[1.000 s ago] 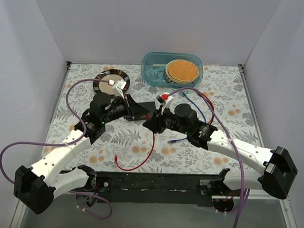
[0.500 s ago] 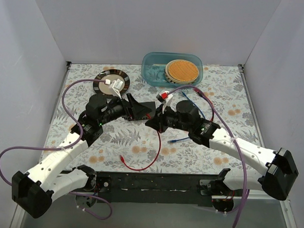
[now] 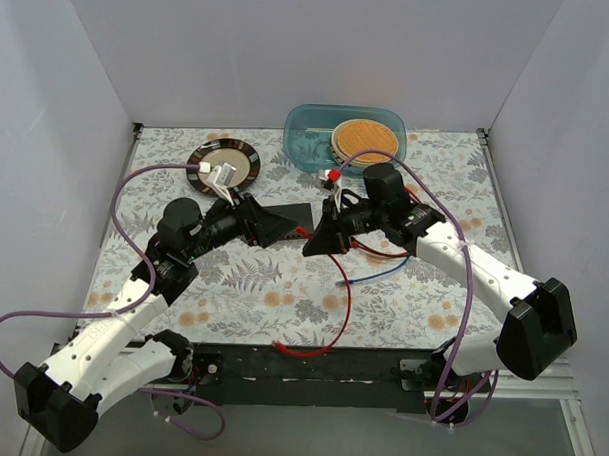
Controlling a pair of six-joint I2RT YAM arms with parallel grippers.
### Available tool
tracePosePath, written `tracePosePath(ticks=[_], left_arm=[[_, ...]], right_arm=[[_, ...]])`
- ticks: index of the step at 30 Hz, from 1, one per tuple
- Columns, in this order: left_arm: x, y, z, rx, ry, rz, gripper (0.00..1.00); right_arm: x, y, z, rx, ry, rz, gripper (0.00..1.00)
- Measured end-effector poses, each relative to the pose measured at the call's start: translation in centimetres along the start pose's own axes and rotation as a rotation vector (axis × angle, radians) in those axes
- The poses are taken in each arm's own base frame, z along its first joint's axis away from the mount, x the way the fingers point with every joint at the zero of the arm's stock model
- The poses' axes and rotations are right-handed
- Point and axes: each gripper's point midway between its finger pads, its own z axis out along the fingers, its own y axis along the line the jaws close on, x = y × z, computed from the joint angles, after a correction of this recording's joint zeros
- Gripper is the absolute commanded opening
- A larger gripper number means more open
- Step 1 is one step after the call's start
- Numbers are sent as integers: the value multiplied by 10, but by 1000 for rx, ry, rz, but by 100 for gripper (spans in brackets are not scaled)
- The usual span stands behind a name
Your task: Insert the plug into the switch port
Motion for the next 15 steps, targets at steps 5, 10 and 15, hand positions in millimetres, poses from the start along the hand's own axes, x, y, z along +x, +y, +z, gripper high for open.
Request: tracePosePath(ticks=[5,10,15], left_arm=[[2,-4,2,32,13,5,64],[7,-4,7,56,44,1,60],[10,-11,7,98,65,8,53]], right_arm=[[5,15,0,-93,20,16,1],[5,20,-1,-117,20,18,1],[4,20,0,-116,18,21,1]])
